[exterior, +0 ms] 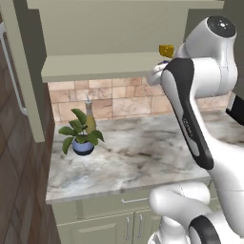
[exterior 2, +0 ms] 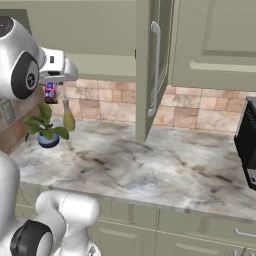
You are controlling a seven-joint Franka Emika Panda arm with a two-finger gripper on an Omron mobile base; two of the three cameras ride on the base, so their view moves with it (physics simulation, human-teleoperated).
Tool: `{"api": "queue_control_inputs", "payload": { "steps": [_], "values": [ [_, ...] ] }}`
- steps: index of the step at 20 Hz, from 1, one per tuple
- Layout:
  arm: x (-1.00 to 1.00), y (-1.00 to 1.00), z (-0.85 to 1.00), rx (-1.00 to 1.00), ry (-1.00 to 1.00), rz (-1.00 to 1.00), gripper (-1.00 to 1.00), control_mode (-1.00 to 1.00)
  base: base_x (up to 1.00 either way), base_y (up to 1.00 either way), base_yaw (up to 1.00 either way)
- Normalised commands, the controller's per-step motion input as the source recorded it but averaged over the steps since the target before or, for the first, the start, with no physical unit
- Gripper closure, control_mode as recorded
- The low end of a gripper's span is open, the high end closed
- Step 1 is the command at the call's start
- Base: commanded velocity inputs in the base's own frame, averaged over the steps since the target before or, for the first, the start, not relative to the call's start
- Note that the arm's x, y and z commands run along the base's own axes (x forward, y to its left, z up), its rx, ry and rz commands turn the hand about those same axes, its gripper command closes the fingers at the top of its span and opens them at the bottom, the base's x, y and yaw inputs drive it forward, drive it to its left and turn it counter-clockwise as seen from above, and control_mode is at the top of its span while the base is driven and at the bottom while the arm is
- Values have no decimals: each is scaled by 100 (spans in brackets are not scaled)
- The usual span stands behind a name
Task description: Pick the canned food and bar from the counter and place them in the cabinets closest to them.
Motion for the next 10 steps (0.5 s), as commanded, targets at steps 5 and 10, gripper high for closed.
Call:
{"api": "queue_control_inputs", "payload": {
  "steps": [5,10],
  "values": [
    [57,0,0,1,0,0,100,-100,0,0,0],
    [52,0,11,5,0,0,100,-100,0,0,0]
  ]
}}
